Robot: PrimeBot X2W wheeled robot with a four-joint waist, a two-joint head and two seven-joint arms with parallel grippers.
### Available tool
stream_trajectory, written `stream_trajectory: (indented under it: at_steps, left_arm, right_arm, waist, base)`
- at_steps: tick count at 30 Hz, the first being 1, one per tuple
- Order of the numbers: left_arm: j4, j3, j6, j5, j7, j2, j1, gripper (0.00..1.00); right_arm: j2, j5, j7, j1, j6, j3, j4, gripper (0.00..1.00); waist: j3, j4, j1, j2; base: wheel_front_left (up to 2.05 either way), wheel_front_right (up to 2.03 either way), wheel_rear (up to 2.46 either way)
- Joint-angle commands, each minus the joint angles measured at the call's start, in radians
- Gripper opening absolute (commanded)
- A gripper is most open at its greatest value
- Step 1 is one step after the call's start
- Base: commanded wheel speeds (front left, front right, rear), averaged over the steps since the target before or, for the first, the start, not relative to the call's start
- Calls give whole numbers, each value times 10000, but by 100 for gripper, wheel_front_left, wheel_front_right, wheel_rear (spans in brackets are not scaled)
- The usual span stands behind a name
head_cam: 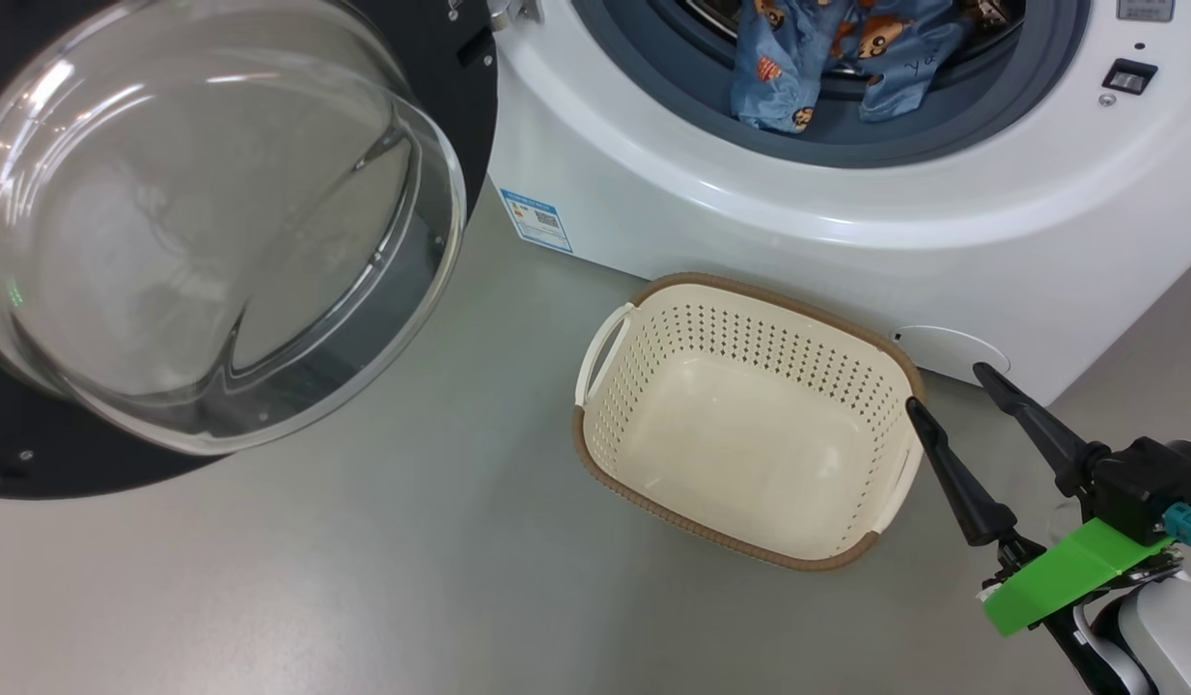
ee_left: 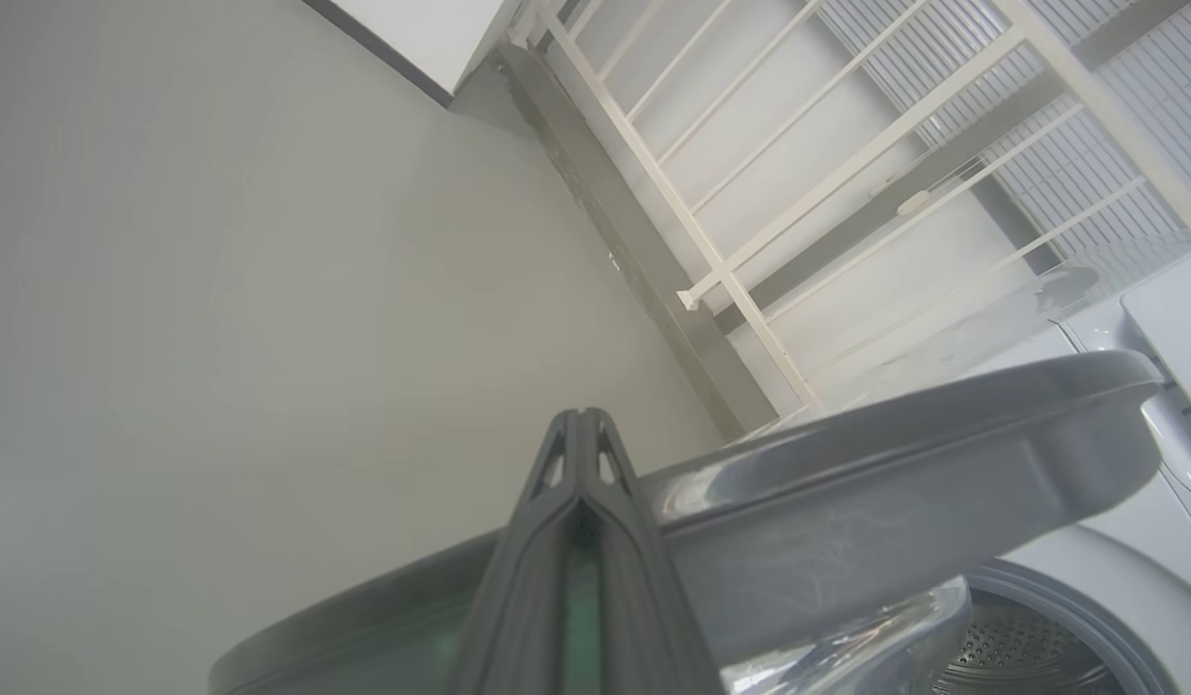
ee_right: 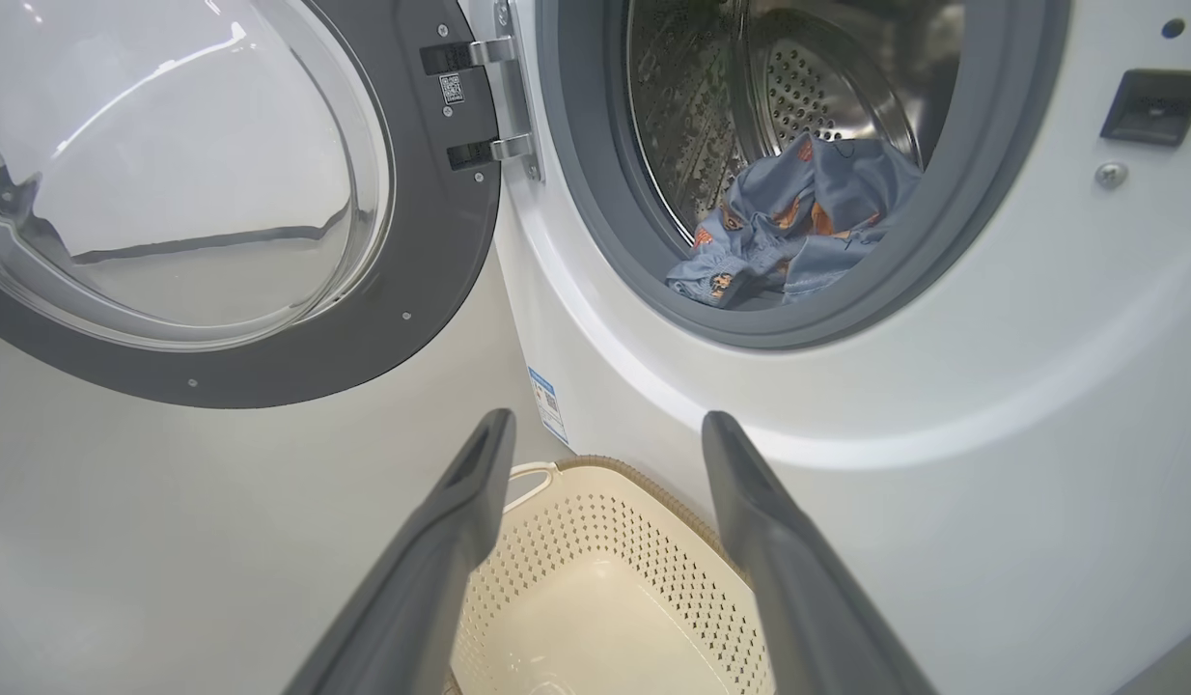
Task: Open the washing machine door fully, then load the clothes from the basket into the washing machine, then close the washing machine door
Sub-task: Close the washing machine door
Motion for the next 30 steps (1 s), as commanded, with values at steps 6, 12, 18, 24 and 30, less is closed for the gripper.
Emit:
stream_trajectory:
  at_steps: [6, 12, 18, 24, 30]
  left_arm:
    - [-490, -77, -7, -348, 957, 658, 111, 0]
    - [-989, -333, -7, -663, 1914, 720, 439, 0]
    - [-1375, -460, -8, -901, 2614, 806, 674, 0]
    - [-1899, -605, -8, -1164, 3401, 845, 946, 0]
    - [-2478, -795, -8, -1285, 4173, 964, 1259, 0]
  right_arm:
    - [-62, 198, -80, -152, 54, 146, -161, 100]
    - [56, 182, -80, -128, 54, 115, -128, 100]
    - [126, 187, -80, -69, 54, 78, -105, 100]
    - [193, 161, -80, 36, 54, 56, -76, 100]
    - [273, 156, -80, 117, 54, 61, -53, 100]
  waist:
    - [-182, 25, 0, -1]
    - [-373, 45, 0, -1]
    - [-546, 63, 0, -1]
    - [-737, 126, 0, -1]
    - [-957, 172, 0, -1]
  base:
    - [0, 0, 0]
    - [0, 0, 0]
    - [0, 0, 0]
    - [0, 0, 0]
    - [0, 0, 0]
